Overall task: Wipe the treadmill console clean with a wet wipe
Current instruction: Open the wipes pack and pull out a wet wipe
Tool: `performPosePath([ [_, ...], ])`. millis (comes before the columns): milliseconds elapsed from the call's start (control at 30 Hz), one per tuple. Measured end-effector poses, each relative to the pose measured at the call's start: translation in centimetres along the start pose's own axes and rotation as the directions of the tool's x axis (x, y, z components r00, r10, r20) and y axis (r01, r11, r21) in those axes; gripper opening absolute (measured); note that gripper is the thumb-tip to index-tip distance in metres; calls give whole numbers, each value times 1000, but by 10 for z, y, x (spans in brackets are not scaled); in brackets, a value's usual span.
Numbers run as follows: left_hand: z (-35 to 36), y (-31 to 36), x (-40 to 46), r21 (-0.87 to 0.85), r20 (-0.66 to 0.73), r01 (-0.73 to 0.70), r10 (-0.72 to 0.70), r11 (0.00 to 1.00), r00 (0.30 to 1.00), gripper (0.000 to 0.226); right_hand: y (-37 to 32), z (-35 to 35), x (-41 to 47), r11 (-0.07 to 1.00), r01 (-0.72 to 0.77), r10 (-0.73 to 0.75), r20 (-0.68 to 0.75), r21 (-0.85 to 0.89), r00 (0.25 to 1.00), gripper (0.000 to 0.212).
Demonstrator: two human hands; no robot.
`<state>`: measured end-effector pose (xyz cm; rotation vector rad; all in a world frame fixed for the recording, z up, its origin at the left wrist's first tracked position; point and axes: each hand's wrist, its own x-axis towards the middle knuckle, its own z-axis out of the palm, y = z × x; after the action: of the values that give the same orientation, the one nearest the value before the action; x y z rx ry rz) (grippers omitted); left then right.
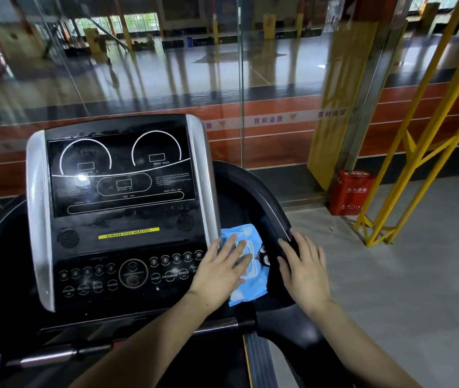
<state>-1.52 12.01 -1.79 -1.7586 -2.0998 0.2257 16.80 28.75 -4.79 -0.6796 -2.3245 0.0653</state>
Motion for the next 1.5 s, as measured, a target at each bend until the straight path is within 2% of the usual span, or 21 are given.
performPosePath([
  [100, 3, -6, -19, 13, -37, 43, -42, 999, 998, 67, -17, 8, 10, 987, 111, -113, 7, 120, 994, 25],
  [200, 6, -13, -33, 7, 23, 72, -73, 997, 997, 69, -29, 23, 20, 977, 49, -82, 155, 209, 985, 15],
  [333, 9, -19, -43, -4, 48, 58, -58, 998, 997, 71, -39, 40, 30, 965, 47, -132, 325, 257, 937, 20],
  [467, 6, -20, -45, -11, 50, 16, -15, 1000, 999, 73, -44, 50, 46, 970, -7, -94, 404, 241, 910, 29],
  [667, 7, -21, -45, -19, 58, 13, -12, 1000, 998, 75, -48, 56, 47, 978, 4, -79, 351, 209, 933, 15],
  [800, 8, -19, -45, -39, 52, 21, -19, 999, 998, 75, -47, 56, 42, 962, -35, -52, 305, 272, 951, 11],
  [933, 10, -20, -46, -53, 51, 25, -22, 998, 998, 76, -43, 40, 23, 946, 62, -134, 208, 318, 969, 5],
  [1100, 11, -17, -46, -103, 61, 56, -49, 993, 997, 79, -35, 32, 0, 947, 138, -222, 281, 290, 934, 12],
  [1200, 13, -16, -45, -124, 59, 68, -61, 990, 996, 81, -41, 31, 3, 963, 77, -157, 306, 258, 939, 13],
  [1300, 14, -15, -46, -146, 49, 84, -78, 986, 996, 81, -53, 30, 10, 972, -57, -20, 323, 227, 946, 11],
  [1400, 13, -15, -46, -143, 66, 78, -69, 987, 995, 81, -64, 31, 23, 964, -212, 138, 375, 163, 917, 18],
  [1500, 12, -15, -47, -143, 57, 80, -73, 986, 996, 81, -69, 33, 29, 951, -291, 226, 409, 104, 884, 18],
])
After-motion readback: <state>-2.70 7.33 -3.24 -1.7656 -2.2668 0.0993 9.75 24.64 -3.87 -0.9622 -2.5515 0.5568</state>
